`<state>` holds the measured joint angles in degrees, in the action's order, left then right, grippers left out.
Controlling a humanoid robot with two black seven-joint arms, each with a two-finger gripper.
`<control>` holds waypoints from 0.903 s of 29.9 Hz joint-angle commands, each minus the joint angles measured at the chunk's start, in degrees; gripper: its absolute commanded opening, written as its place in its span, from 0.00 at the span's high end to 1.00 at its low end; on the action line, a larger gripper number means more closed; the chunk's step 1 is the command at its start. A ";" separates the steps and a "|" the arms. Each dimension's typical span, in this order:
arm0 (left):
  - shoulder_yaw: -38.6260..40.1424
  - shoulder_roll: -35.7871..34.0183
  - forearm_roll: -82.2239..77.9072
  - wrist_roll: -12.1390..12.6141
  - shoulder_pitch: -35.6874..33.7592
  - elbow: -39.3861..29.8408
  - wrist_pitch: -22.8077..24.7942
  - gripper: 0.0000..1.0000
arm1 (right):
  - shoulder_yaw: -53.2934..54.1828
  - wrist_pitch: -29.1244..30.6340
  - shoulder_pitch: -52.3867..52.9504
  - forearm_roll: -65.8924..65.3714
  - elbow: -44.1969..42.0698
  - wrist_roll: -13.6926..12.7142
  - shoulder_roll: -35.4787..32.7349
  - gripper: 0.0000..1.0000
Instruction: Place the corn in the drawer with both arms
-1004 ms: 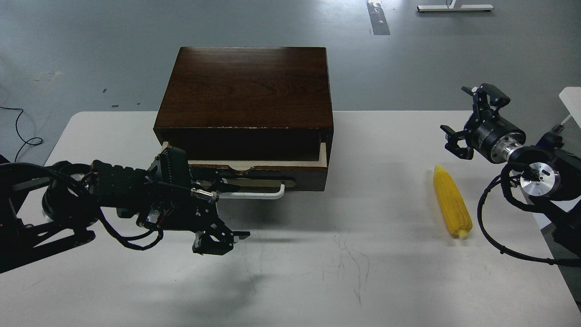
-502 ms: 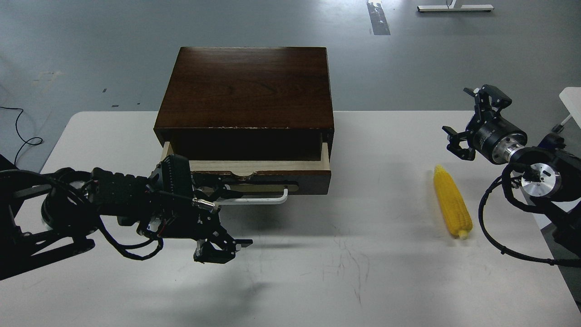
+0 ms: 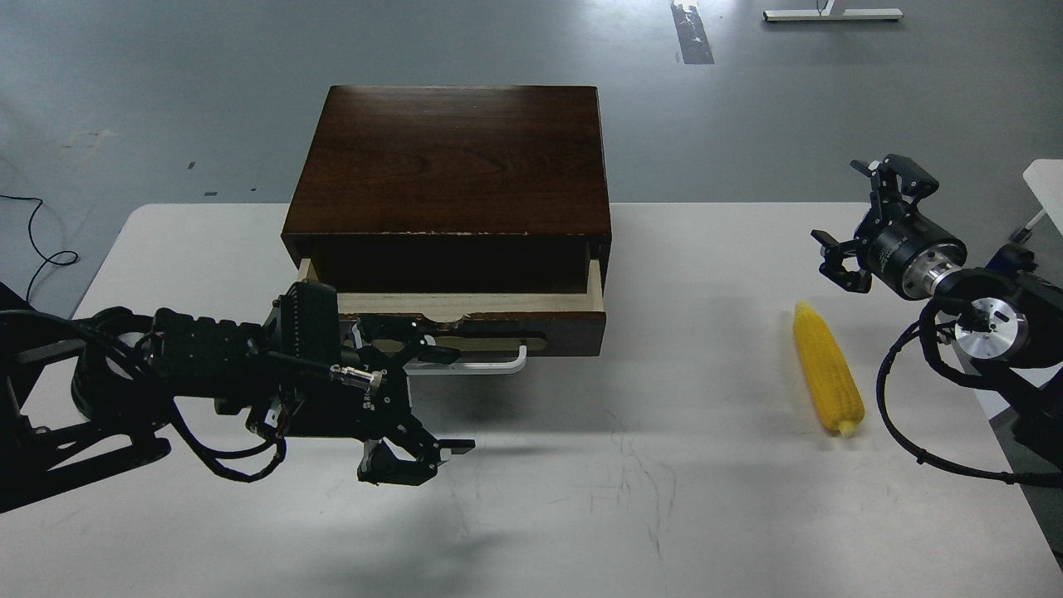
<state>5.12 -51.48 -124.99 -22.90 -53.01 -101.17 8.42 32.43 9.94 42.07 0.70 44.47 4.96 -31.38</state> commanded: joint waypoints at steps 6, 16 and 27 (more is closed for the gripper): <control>0.24 0.06 -0.01 -0.03 0.89 0.01 -0.51 0.02 | 0.00 -0.01 0.03 0.00 0.00 -0.04 0.01 0.00; 0.68 -0.90 -0.01 -0.21 0.01 0.01 -6.66 0.02 | 0.00 -0.01 0.03 0.00 0.00 -0.04 0.01 0.00; 0.42 -0.91 -0.01 -0.03 0.18 0.10 -6.58 0.02 | 0.00 -0.01 0.03 0.00 0.00 0.05 0.53 0.00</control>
<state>5.64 -52.39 -124.99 -22.97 -52.94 -101.14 1.78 32.49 9.94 42.10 0.72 44.47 4.94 -30.90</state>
